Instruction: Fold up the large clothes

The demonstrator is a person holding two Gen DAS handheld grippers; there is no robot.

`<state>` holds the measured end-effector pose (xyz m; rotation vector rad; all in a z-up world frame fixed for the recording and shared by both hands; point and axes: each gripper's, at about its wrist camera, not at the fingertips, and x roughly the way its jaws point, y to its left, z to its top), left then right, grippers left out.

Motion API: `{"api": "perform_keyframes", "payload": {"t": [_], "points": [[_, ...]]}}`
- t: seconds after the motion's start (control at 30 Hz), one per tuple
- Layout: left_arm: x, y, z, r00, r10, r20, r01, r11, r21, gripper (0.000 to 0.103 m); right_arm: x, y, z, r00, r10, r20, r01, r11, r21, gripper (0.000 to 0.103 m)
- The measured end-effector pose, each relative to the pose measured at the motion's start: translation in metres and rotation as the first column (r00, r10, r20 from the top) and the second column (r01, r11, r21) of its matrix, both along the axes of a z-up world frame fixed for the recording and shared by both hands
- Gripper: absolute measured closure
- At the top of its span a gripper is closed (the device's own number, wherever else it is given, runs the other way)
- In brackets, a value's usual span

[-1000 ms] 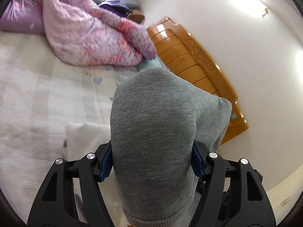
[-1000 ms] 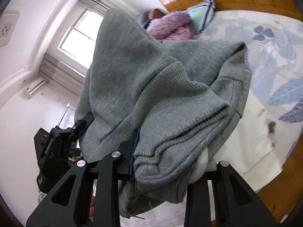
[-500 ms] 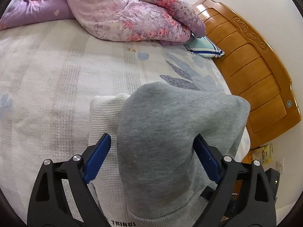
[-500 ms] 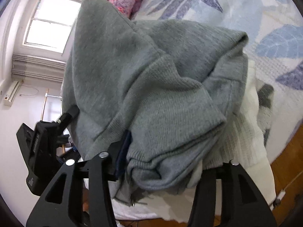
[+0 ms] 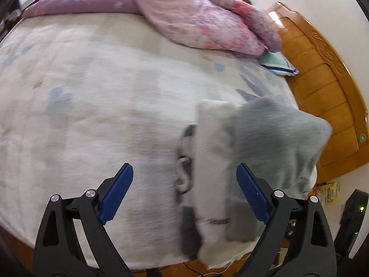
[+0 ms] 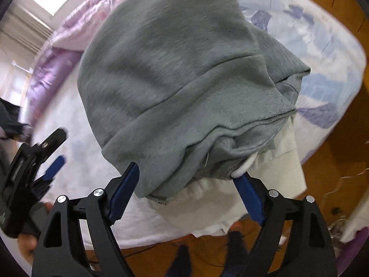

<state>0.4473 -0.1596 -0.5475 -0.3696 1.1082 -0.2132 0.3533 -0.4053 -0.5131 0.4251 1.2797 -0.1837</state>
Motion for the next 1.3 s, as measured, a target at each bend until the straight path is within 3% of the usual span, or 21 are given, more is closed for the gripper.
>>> {"api": "perform_keyframes", "payload": {"t": [0.1, 0.2, 0.33, 0.4, 0.5, 0.6, 0.8, 1.3], "points": [[-0.011, 0.027, -0.003, 1.000, -0.010, -0.012, 0.010, 0.999, 0.046, 0.012, -0.005, 0.033, 0.009, 0.999, 0.032, -0.011, -0.033, 0.995, -0.091, 0.018], [-0.022, 0.048, -0.003, 0.999, -0.033, -0.007, 0.034, 0.997, 0.069, 0.012, -0.002, 0.077, 0.022, 0.995, 0.094, 0.032, -0.087, 0.984, -0.158, 0.017], [-0.033, 0.071, -0.001, 0.998, -0.064, -0.010, 0.065, 0.997, 0.045, 0.013, 0.013, 0.143, 0.031, 0.975, 0.208, 0.080, -0.174, 0.935, -0.309, 0.017], [-0.037, 0.089, 0.001, 0.999, -0.050, -0.008, 0.051, 0.995, 0.087, 0.012, 0.019, 0.160, 0.029, 0.972, 0.217, 0.095, -0.171, 0.920, -0.354, 0.017], [-0.039, 0.116, 0.005, 0.997, -0.074, -0.005, 0.075, 0.995, 0.069, 0.012, 0.023, 0.180, 0.032, 0.969, 0.228, 0.091, -0.176, 0.905, -0.387, 0.017], [-0.041, 0.134, 0.013, 0.996, -0.083, 0.017, 0.080, 0.991, 0.102, 0.012, 0.027, 0.193, 0.031, 0.971, 0.225, 0.084, -0.173, 0.897, -0.407, 0.017], [-0.048, 0.158, 0.033, 0.995, -0.097, 0.037, 0.093, 0.991, 0.098, 0.012, 0.019, 0.225, 0.052, 0.966, 0.245, 0.088, -0.182, 0.877, -0.444, 0.017], [-0.097, 0.180, 0.124, 0.983, -0.061, 0.175, 0.033, 0.987, 0.157, 0.011, -0.028, 0.250, 0.126, 0.938, 0.294, 0.184, -0.190, 0.880, -0.436, 0.015]]}}
